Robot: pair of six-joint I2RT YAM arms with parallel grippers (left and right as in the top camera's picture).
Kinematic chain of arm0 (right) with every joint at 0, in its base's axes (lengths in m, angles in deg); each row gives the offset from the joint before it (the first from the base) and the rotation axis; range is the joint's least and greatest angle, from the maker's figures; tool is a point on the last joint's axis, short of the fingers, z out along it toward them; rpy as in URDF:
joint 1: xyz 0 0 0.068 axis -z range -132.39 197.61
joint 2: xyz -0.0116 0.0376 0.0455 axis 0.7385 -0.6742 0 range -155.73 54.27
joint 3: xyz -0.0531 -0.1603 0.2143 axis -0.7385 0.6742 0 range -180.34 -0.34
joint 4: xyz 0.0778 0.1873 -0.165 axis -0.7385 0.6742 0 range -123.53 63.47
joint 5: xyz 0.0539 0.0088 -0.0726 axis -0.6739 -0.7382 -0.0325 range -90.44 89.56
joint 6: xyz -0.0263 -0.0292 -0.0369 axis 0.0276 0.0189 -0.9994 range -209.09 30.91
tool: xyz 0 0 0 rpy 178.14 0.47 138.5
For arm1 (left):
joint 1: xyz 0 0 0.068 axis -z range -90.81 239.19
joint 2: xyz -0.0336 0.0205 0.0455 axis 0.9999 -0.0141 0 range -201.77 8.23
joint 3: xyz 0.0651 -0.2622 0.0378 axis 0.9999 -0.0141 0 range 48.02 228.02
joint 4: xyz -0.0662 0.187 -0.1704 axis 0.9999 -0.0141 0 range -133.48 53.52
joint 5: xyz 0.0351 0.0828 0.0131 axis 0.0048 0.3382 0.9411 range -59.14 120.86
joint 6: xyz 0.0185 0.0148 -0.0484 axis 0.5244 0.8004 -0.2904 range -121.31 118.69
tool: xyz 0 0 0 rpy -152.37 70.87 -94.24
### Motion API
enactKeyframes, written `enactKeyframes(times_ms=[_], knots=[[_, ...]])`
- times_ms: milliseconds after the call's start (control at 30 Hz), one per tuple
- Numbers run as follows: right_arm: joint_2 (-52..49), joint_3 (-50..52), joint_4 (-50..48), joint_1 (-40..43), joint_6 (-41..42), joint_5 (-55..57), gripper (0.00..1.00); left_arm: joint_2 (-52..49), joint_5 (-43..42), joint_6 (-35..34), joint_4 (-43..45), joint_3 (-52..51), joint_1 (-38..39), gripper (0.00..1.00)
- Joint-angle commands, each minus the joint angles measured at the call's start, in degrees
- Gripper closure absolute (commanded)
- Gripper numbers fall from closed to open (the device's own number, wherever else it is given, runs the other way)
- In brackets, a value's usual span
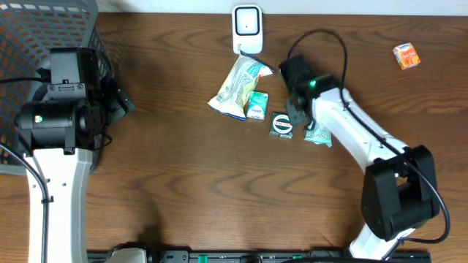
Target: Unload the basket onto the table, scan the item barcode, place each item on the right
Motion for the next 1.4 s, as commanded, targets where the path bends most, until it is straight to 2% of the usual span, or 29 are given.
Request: enactKeyframes(times_ms=[0, 200, 467, 600, 667, 733, 767, 800, 1033, 1200, 1367], knots=[[-0.1, -3.2, 1.6, 3.9, -0.1, -0.6, 0.23, -0.2, 0.7, -0.9, -0.2, -0.2, -0.5, 0.02], [-0.6, 1.9, -0.8, 12.0, -1.8, -20.1, 0.29, -0.2, 0.7, -0.9, -0.2, -0.2, -0.5, 0.02], [-1.1, 12.2, -9.4, 14.1, -1.8, -22.8, 0.38, -0.2, 0.7, -0.9, -0.2, -0.2, -0.5, 0.02], [-1.7, 14.4, -11.7, 14.1, -1.5, -22.8, 0.59, -0.2, 0.7, -0.9, -0.2, -0.2, -0.5, 0.02], [-1.8, 14.3, -11.8, 14.1, -1.5, -22.6, 0.76, -0.2, 0.7, -0.9, -0.2, -0.2, -0.5, 0.02], [-1.7, 13.9, -11.7, 14.1, -1.0, -22.6, 0.84, -0.2, 0.7, -0.9, -0.2, -0.2, -0.5, 0.02], [-1.7, 13.2, -11.6, 14.1, 0.3, -22.6, 0.95, -0.2, 0.7, -0.9, -0.2, -0.2, -0.5, 0.02], [-1.7, 12.7, -11.5, 14.0, 0.9, -22.6, 0.99, -0.2, 0.7, -0.9, -0.2, -0.2, -0.5, 0.02], [-1.7, 4.9, -4.3, 12.9, 1.0, -22.4, 0.99, -0.2, 0.7, -0.9, -0.2, -0.2, -0.5, 0.02], [-1.6, -7.2, 2.5, 11.3, 1.0, -22.4, 0.99, -0.2, 0.7, -0.9, -0.2, -0.2, -0.5, 0.02], [-1.6, -16.5, 4.9, 9.1, 1.0, -22.4, 0.99, -0.2, 0.7, -0.9, -0.2, -0.2, -0.5, 0.02]])
